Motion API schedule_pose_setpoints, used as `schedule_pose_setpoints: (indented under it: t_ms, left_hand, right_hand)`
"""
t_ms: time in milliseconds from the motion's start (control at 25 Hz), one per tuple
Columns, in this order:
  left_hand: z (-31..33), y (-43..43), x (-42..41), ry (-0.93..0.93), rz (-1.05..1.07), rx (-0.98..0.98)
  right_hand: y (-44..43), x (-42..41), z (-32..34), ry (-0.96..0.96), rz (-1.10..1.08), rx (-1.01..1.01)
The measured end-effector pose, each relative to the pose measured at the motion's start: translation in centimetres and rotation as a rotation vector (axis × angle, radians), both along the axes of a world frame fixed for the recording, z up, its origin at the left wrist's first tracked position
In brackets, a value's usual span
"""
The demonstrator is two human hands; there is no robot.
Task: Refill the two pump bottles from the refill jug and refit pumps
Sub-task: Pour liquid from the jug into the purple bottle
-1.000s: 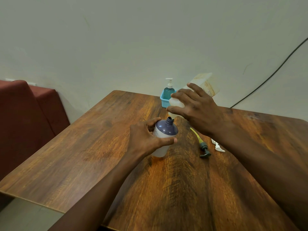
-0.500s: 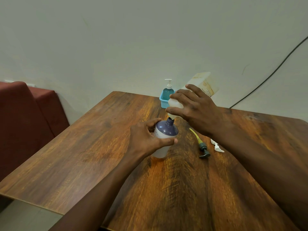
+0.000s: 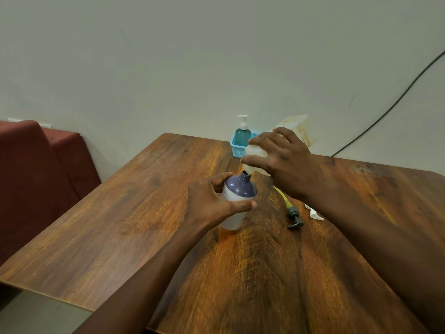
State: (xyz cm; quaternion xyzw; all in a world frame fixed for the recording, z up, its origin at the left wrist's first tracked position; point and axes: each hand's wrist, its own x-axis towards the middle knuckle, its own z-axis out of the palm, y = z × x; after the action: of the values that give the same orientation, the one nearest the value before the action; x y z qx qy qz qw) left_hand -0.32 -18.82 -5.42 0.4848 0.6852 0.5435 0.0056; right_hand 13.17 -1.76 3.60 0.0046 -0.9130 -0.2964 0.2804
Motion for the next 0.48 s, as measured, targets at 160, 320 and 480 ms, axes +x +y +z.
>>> schedule_pose_setpoints:
  t_ms: [160, 320, 480]
  left_hand:
    - [0.4, -0.1, 0.4, -0.003, -0.001, 0.013]
    - [0.8, 0.0, 0.9, 0.006, -0.012, 0.025]
    - [0.9, 0.6, 1.2, -0.039, -0.031, 0.043]
  right_hand:
    - [0.6, 0.6, -0.6, -0.02, -0.121, -0.159]
    - [0.9, 1.5, -1.6, 0.085, -0.09, -0.436]
    - [1.9, 2.8, -2.2, 0.239, -0.171, -0.893]
